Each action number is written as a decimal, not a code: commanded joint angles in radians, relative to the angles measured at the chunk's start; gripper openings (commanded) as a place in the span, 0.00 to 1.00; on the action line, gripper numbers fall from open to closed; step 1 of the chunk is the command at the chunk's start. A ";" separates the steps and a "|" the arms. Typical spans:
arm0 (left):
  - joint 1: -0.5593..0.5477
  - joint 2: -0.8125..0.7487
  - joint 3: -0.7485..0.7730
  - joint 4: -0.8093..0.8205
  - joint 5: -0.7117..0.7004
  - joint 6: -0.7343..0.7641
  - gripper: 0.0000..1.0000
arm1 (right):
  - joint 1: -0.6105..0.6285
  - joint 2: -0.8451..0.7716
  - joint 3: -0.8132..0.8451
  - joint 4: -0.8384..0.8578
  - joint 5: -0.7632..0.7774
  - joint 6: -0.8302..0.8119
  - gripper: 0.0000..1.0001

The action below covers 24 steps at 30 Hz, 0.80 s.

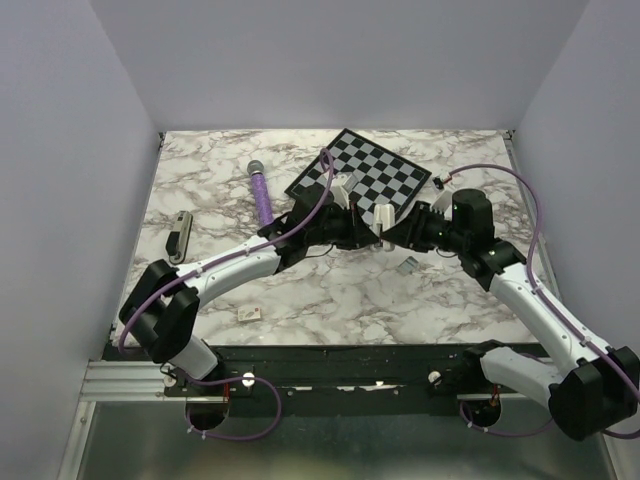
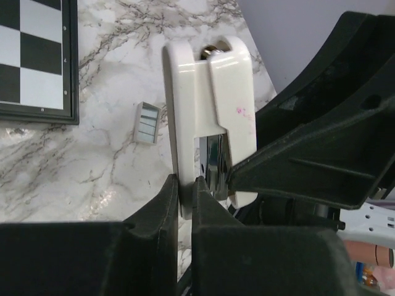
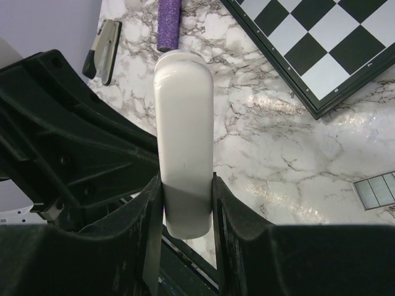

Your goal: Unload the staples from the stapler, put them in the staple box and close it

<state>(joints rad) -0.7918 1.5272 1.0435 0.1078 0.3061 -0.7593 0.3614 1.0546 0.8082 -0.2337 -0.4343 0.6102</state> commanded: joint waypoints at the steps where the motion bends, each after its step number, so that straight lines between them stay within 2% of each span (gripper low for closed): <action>1: -0.023 0.034 0.006 0.173 0.152 -0.075 0.04 | 0.025 -0.007 -0.009 0.065 -0.087 0.026 0.01; 3: -0.023 0.036 -0.002 0.184 0.150 -0.090 0.00 | 0.025 -0.008 -0.012 0.057 -0.084 0.028 0.08; 4: -0.023 0.033 -0.013 0.191 0.145 -0.100 0.00 | 0.025 -0.008 -0.012 0.051 -0.083 0.031 0.16; 5: -0.023 0.030 -0.017 0.191 0.134 -0.106 0.00 | 0.025 -0.010 -0.021 0.048 -0.081 0.034 0.33; 7: -0.021 0.019 -0.029 0.193 0.096 -0.123 0.00 | 0.025 -0.019 -0.038 0.046 -0.078 0.043 0.45; 8: -0.021 0.014 -0.031 0.191 0.084 -0.129 0.00 | 0.027 -0.025 -0.049 0.051 -0.078 0.046 0.55; 11: -0.023 -0.001 -0.036 0.188 0.036 -0.150 0.00 | 0.027 -0.054 -0.113 0.100 -0.069 0.068 0.70; 15: -0.021 -0.006 -0.025 0.181 0.008 -0.163 0.00 | 0.033 -0.070 -0.155 0.125 -0.043 0.068 0.72; 20: -0.023 -0.002 -0.026 0.167 -0.019 -0.182 0.00 | 0.034 -0.103 -0.165 0.111 0.035 0.045 0.57; 24: -0.021 -0.021 -0.036 0.109 -0.090 -0.175 0.00 | 0.034 -0.120 -0.158 0.057 0.088 0.028 0.58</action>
<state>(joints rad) -0.8120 1.5558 1.0103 0.1993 0.3046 -0.9192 0.3874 0.9577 0.6601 -0.1234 -0.4137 0.6685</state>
